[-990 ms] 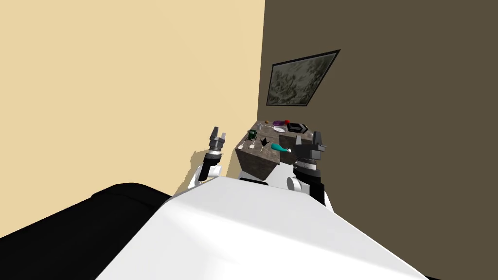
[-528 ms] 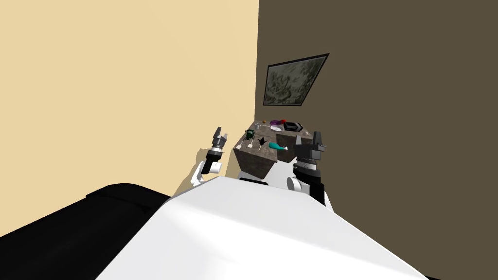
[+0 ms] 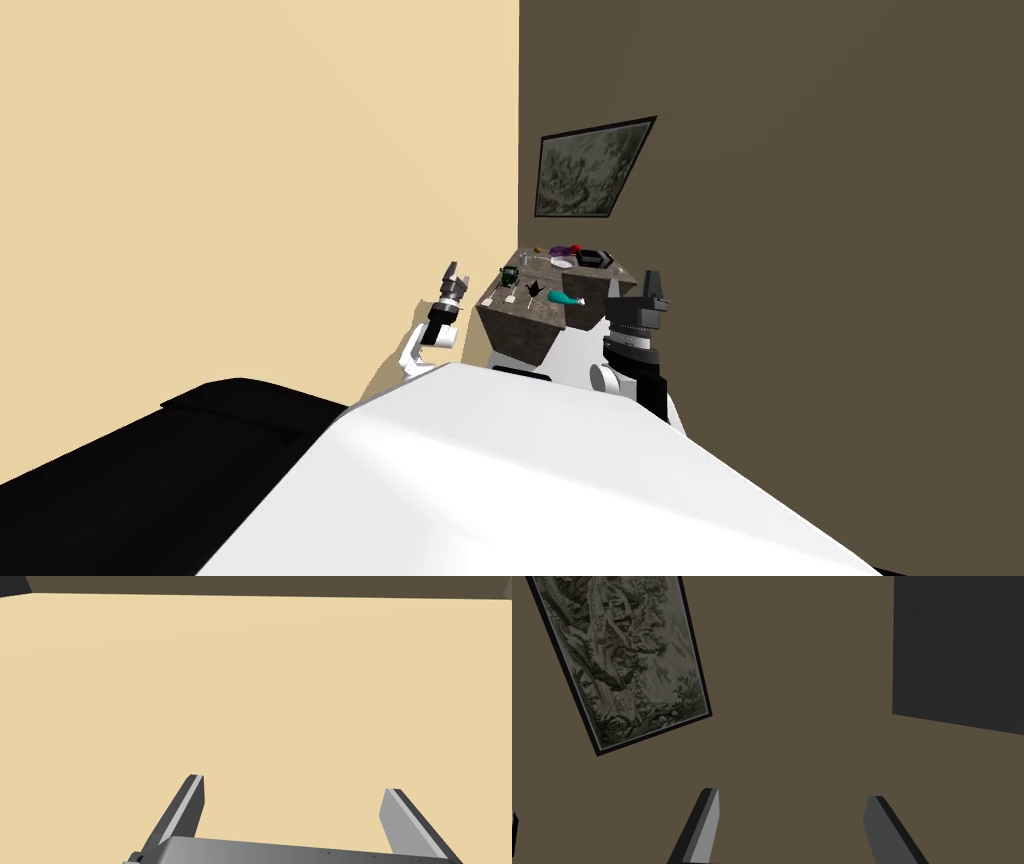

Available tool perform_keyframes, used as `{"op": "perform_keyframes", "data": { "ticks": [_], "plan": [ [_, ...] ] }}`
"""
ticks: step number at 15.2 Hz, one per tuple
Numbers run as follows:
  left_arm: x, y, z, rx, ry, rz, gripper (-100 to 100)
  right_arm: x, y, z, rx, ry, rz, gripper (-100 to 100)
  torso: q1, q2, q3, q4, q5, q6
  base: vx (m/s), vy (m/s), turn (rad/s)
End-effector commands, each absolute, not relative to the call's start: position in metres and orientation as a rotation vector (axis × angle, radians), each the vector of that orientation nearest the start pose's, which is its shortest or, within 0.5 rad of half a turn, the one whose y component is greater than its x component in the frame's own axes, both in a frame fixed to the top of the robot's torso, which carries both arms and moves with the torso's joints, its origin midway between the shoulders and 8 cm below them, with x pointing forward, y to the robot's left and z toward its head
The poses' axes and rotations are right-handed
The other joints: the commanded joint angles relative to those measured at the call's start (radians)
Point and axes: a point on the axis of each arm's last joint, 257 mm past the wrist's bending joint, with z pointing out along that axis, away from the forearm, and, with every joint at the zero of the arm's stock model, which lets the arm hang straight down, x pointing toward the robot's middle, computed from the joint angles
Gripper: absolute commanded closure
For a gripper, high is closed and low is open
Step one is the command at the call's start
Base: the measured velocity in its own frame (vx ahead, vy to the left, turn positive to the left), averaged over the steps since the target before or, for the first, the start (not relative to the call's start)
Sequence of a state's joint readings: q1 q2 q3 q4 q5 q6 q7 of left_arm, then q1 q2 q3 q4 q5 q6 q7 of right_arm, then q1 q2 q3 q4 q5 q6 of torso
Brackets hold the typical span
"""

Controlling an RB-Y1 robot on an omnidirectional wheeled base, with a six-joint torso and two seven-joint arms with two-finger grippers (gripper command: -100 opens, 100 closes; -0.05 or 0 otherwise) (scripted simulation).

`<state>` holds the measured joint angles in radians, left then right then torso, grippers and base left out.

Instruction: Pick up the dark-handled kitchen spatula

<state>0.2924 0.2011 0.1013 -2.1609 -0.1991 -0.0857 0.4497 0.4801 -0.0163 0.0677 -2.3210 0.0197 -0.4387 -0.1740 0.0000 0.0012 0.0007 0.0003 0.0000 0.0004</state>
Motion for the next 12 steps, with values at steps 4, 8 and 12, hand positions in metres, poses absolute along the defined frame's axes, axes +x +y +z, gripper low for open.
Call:
{"op": "perform_keyframes", "data": {
  "ticks": [4,8,12],
  "plan": [
    [0.460,0.324,-0.054,-1.047,0.887,-1.351,-100,0.350,-0.251,0.037,0.713,0.595,1.526,0,0.000,0.000,0.000,0.000,0.000,0.000,-0.018,-0.004,-0.094],
    [0.481,0.343,-0.071,-1.173,0.858,-1.346,-100,0.350,-0.251,0.037,0.713,0.595,1.526,0,0.000,0.000,0.000,0.000,0.000,0.000,-0.018,-0.001,-0.105],
    [0.491,0.355,-0.085,-1.280,0.824,-1.355,-100,0.350,-0.251,0.037,0.713,0.595,1.526,0,0.000,-0.001,0.000,0.000,0.000,0.000,-0.013,0.001,-0.094]
  ]
}}
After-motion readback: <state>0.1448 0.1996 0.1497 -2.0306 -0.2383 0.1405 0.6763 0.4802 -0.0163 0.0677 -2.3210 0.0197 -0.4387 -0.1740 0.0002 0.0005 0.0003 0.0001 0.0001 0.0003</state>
